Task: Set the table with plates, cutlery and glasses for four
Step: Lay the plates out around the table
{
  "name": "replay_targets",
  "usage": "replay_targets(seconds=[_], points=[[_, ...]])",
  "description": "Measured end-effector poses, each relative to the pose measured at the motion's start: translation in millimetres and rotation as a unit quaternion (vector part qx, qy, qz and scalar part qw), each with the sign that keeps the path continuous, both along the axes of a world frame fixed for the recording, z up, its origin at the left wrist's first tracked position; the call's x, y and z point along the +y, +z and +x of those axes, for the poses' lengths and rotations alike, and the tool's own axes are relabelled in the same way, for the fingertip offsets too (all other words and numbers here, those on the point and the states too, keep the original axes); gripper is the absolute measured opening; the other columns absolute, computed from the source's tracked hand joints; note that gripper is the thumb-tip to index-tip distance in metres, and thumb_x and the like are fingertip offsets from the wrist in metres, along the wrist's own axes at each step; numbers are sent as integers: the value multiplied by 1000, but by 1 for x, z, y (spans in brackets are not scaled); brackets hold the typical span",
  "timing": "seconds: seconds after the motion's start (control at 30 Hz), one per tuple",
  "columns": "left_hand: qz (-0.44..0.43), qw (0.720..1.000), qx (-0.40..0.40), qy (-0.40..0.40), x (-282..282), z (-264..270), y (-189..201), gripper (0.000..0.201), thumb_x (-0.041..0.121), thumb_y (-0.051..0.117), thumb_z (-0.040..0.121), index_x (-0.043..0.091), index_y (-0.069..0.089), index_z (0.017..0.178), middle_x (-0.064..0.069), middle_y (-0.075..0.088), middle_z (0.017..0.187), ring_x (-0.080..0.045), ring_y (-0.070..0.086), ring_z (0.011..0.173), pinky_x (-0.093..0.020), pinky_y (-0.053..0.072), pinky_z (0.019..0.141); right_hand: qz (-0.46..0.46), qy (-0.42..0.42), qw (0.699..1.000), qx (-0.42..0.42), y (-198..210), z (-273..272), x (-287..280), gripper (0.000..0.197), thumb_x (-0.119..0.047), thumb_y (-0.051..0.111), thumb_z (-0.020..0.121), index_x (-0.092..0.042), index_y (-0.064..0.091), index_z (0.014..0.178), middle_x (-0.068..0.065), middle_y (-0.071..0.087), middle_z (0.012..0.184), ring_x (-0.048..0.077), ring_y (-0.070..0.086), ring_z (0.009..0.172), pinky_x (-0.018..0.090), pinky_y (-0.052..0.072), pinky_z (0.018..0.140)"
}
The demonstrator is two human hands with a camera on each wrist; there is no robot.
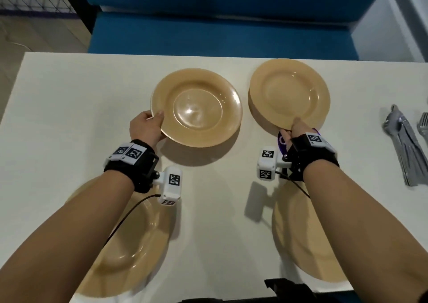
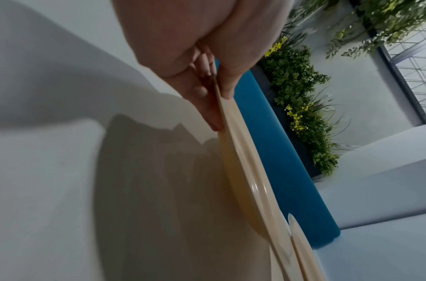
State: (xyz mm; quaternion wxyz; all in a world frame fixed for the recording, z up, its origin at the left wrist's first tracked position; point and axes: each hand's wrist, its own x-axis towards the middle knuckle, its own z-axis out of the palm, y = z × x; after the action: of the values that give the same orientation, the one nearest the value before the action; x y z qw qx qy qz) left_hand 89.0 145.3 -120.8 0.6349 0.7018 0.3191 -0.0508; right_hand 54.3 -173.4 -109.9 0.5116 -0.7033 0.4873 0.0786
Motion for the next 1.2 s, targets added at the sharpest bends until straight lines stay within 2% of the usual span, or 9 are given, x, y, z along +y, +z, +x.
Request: replay_targets(seconds=[0.1, 0.17, 0.2, 0.3, 0.4, 0.6, 0.77, 0.93, 1.2], points=[[-3, 1000, 0, 6, 8, 1, -3, 22, 19, 60, 90, 6, 63, 108, -8, 63, 80, -14, 54, 55, -27, 52, 57, 187, -76, 979, -35, -2, -5, 29, 29, -24, 43, 99, -13, 50, 73, 0, 57, 66, 8, 57, 55, 17, 47, 52], [-10, 1000, -4, 7, 17, 3, -4, 23, 19, 59, 90, 7, 63, 109, -11, 65, 89, -18, 59, 63, -31, 54, 65, 211, -49, 975, -49, -3, -6, 57, 44, -25, 46, 99, -7, 57, 60, 1, 58, 46, 7, 56, 43, 17, 46, 58], [-16, 1000, -4, 6, 23, 4, -3, 22, 19, 59, 90, 7, 64, 109, -11, 65, 91, -19, 60, 67, -32, 55, 67, 215, -57, 972, -70, 1, -3, 76, 37, -20, 53, 96, -4, 59, 63, 5, 63, 53, 10, 62, 52, 20, 52, 68], [-19, 1000, -7, 2, 49, 7, -1, 24, 19, 57, 91, 5, 63, 110, -10, 65, 91, -18, 60, 67, -33, 56, 67, 163, -10, 978, -126, 15, 11, 133, 10, -5, 65, 85, -1, 63, 94, 12, 68, 79, 18, 67, 73, 29, 58, 81], [-15, 1000, -3, -2, 89, 11, 3, 31, 22, 59, 87, 11, 61, 116, -11, 67, 104, -27, 67, 91, -43, 58, 80, 85, 86, 985, -120, 16, 26, 177, 41, 0, 66, 79, -8, 61, 120, 11, 70, 87, 20, 70, 78, 30, 57, 84], [29, 999, -10, -21, 174, 32, 8, 46, 18, 59, 82, 25, 50, 127, -8, 59, 120, -27, 65, 100, -46, 58, 81, 69, 141, 980, -125, 11, 56, 258, 52, 5, 67, 77, -5, 57, 126, 14, 69, 97, 27, 69, 90, 36, 56, 88], [78, 995, 31, -56, 202, 48, 3, 51, 13, 56, 84, 23, 47, 134, -6, 59, 120, -28, 64, 100, -40, 58, 77, 50, 165, 980, -99, -3, 66, 287, 60, 3, 70, 74, -12, 55, 130, 1, 65, 82, 24, 69, 92, 37, 55, 90], [136, 984, 37, -110, 221, 60, -4, 70, 9, 59, 73, 24, 43, 139, -2, 67, 109, -24, 64, 105, -40, 51, 95, 14, 167, 980, -105, -9, 71, 299, 65, -1, 71, 72, -18, 53, 132, 2, 67, 94, 23, 68, 94, 38, 55, 90], [149, 983, 23, -104, 231, 70, -8, 70, 5, 60, 73, 23, 44, 138, 4, 65, 93, -23, 64, 102, -40, 52, 94, -27, 203, 973, -104, -1, 78, 311, 61, -1, 68, 75, -19, 54, 131, -3, 63, 91, 23, 68, 94, 38, 55, 89]])
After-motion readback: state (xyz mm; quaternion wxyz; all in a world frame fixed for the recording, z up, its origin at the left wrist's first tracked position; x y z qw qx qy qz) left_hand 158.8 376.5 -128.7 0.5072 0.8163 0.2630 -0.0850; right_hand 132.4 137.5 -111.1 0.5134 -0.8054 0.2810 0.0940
